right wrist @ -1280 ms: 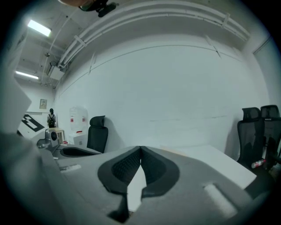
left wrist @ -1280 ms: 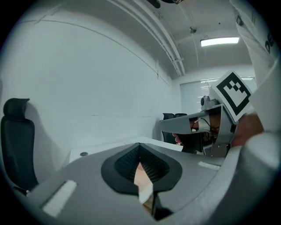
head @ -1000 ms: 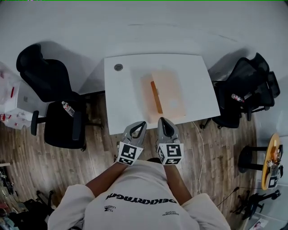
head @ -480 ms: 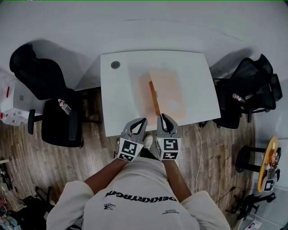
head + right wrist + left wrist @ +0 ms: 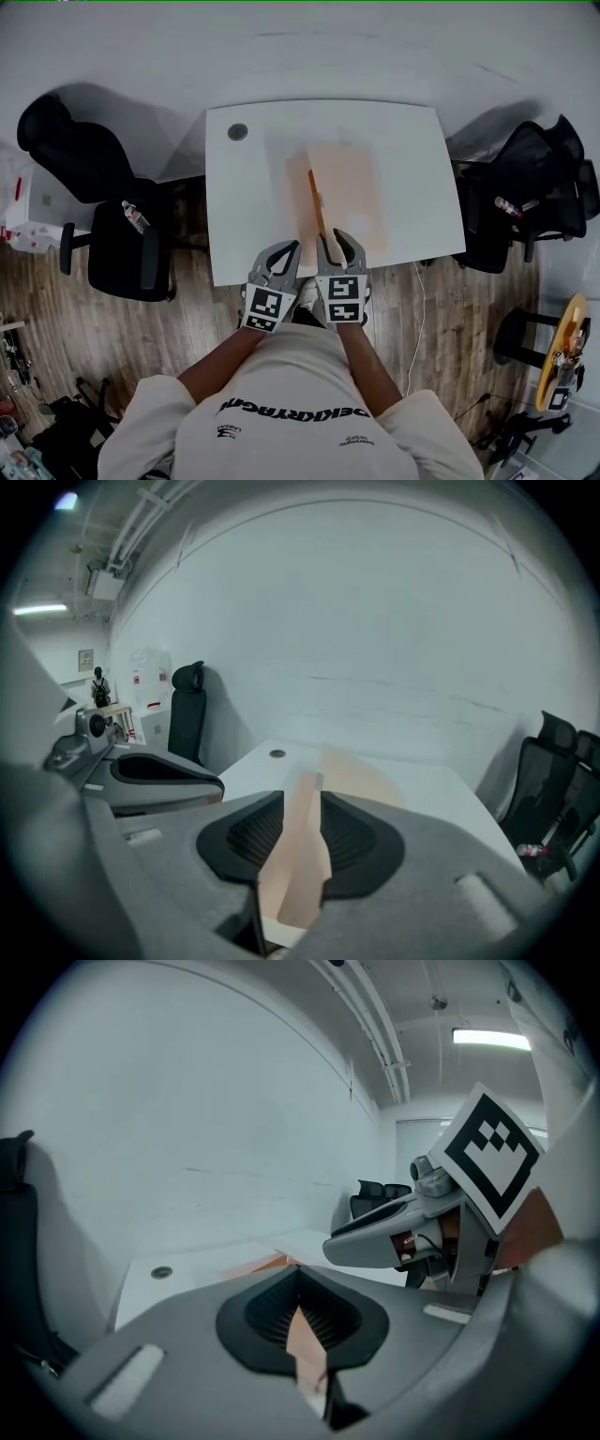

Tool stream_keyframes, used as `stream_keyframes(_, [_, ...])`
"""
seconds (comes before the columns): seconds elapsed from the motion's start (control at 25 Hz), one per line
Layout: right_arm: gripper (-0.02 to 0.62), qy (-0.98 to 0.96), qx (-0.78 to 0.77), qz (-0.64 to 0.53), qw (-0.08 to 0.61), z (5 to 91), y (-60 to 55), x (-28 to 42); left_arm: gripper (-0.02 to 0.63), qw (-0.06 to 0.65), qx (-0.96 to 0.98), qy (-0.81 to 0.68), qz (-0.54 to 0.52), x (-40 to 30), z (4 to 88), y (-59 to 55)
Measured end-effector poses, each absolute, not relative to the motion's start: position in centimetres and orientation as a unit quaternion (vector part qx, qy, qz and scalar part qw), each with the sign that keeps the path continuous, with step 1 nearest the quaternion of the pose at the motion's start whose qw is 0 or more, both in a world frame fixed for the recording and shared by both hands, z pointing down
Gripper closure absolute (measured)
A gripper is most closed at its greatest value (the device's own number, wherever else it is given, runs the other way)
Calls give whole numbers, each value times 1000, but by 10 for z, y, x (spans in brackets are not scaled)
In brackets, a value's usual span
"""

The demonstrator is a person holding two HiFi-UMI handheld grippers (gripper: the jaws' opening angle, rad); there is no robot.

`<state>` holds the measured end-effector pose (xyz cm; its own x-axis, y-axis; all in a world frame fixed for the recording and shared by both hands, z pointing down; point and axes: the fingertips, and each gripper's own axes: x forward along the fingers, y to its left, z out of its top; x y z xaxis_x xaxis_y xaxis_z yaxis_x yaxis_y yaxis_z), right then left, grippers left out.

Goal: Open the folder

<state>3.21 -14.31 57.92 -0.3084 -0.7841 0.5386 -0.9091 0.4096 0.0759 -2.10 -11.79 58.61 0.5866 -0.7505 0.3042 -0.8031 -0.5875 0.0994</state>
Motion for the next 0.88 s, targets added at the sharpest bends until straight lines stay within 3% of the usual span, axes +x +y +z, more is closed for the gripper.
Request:
stream_keyframes(0.28, [443,-783,511,126,333,611,-151,35,609,120,879,-441,133,-15,599,-119])
stream_keyframes(0.56, [440,-766,501,110,387,631,-150,31,609,125,876,-444,144,-19,611,-120])
stream_keyframes(0.88, [511,-758,515,91,391,624,-154,44,609,124,880,-434,146,-7,615,-124])
